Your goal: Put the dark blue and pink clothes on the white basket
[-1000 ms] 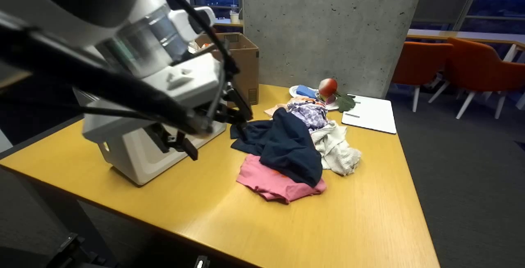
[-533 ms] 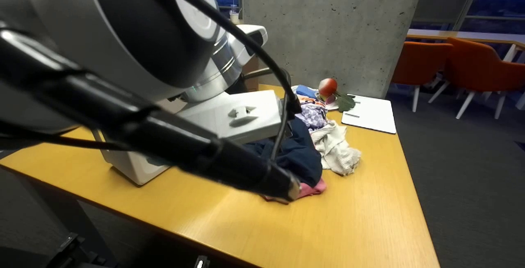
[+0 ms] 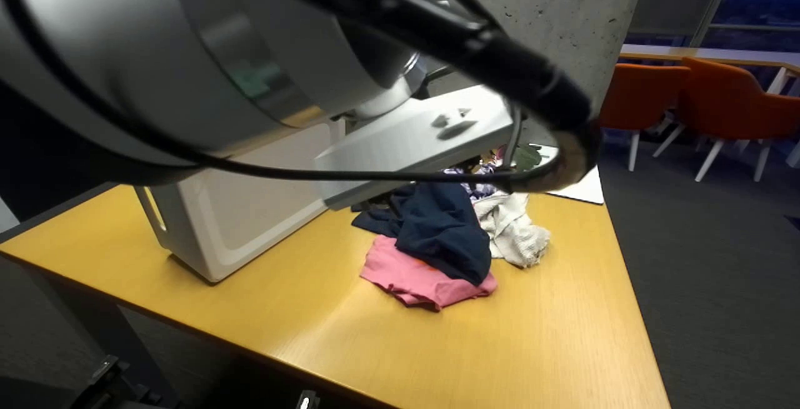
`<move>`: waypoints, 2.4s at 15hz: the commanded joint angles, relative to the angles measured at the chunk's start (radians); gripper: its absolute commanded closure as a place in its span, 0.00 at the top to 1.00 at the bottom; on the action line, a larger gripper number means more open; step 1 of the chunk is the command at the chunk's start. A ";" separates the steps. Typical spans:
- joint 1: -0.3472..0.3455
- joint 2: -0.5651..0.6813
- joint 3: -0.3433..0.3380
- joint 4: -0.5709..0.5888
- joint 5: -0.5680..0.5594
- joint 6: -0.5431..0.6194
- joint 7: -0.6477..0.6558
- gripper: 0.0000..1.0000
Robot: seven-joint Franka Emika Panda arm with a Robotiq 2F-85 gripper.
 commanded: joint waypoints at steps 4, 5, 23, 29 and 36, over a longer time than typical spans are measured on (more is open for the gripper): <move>-0.215 0.393 0.280 0.311 0.411 0.250 -0.416 1.00; -0.269 0.442 0.359 0.372 0.449 0.220 -0.448 1.00; -0.128 0.718 0.271 1.020 0.632 -0.685 -0.720 1.00; -0.065 0.654 0.202 0.866 0.574 -0.656 -0.710 1.00; -0.010 0.692 0.070 0.815 0.393 -0.585 -0.672 1.00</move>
